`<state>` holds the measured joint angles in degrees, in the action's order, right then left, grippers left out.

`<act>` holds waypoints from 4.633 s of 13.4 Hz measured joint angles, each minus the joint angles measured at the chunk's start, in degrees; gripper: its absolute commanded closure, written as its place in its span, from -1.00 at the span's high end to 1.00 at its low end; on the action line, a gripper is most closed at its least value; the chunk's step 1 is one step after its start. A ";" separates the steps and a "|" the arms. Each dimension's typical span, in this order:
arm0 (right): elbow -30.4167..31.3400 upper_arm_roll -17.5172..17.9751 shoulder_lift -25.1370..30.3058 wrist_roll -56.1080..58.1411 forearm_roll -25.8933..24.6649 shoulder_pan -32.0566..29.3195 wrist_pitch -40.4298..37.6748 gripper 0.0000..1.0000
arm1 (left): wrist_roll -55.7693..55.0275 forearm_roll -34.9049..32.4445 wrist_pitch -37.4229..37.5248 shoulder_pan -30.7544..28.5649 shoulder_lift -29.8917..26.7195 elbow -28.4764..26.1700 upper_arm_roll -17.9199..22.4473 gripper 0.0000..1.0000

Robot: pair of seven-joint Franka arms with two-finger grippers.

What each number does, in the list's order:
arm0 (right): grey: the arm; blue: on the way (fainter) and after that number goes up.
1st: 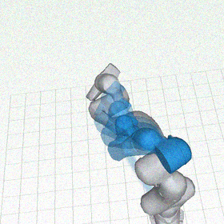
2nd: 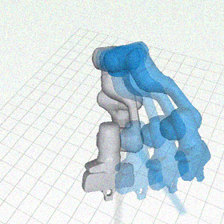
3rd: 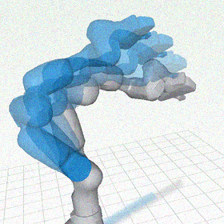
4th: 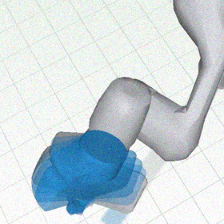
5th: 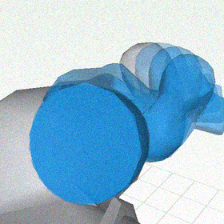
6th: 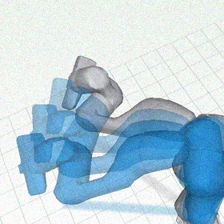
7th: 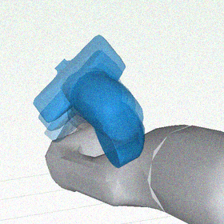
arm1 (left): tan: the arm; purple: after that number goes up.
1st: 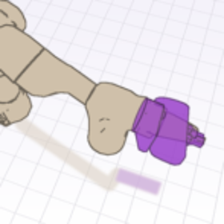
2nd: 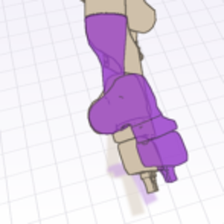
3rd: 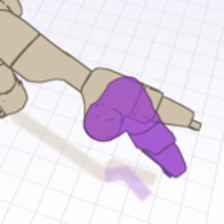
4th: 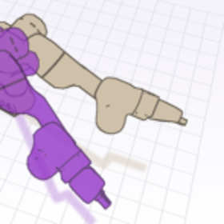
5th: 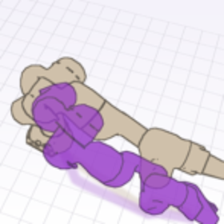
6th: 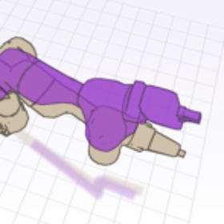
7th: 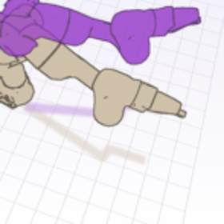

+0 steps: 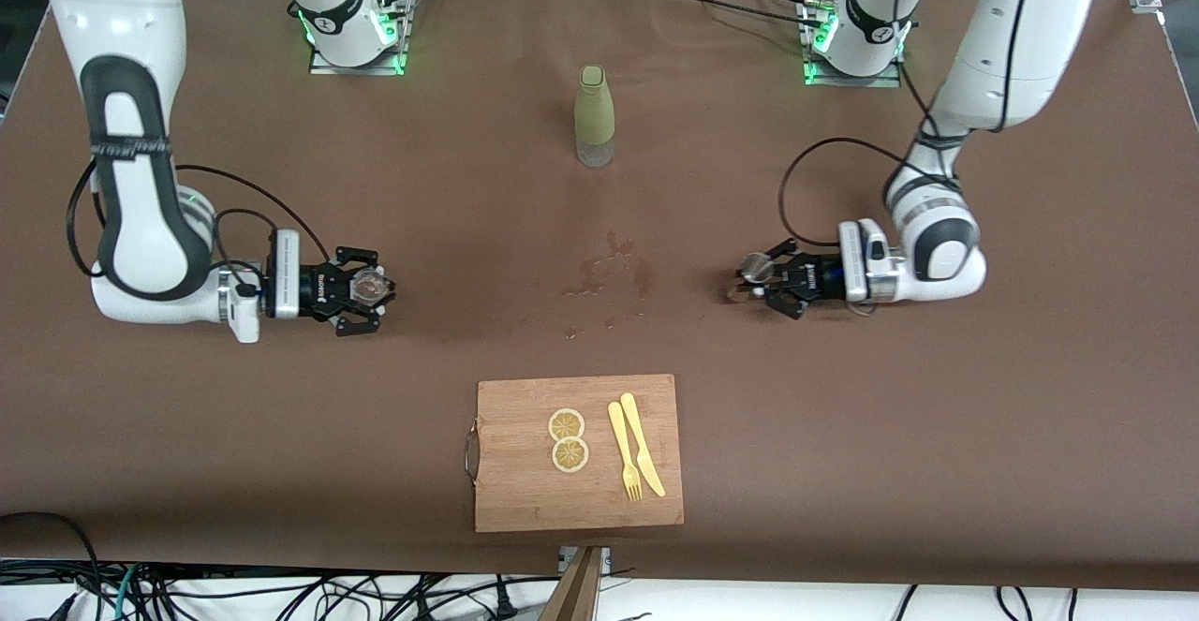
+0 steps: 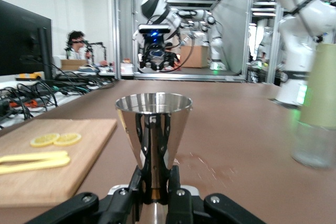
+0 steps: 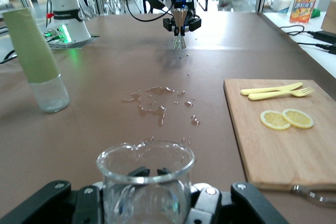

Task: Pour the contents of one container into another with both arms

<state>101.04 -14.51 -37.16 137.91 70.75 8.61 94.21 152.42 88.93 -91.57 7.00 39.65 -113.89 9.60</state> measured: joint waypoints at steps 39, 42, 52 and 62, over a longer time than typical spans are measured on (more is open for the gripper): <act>-6.02 -10.94 17.35 -57.99 -43.67 -10.42 0.47 1.00 | 5.46 -38.74 13.34 -15.00 5.89 12.04 18.09 1.00; -3.67 -4.10 25.10 -81.83 -54.82 -10.12 1.20 1.00 | -1.35 -44.97 9.74 -15.09 -0.62 14.11 20.07 1.00; -5.73 4.02 33.79 -128.41 -71.21 -6.55 -8.98 1.00 | -69.87 -70.95 1.00 -9.02 -27.67 14.60 11.94 1.00; -7.75 6.52 33.84 -136.48 -72.04 -4.69 -6.72 1.00 | -128.36 -85.50 1.20 -3.02 -40.53 14.46 -0.79 1.00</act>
<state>93.30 -7.99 -3.32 1.43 -1.29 3.92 87.49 24.06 3.43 -90.37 3.97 -0.88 -99.43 8.82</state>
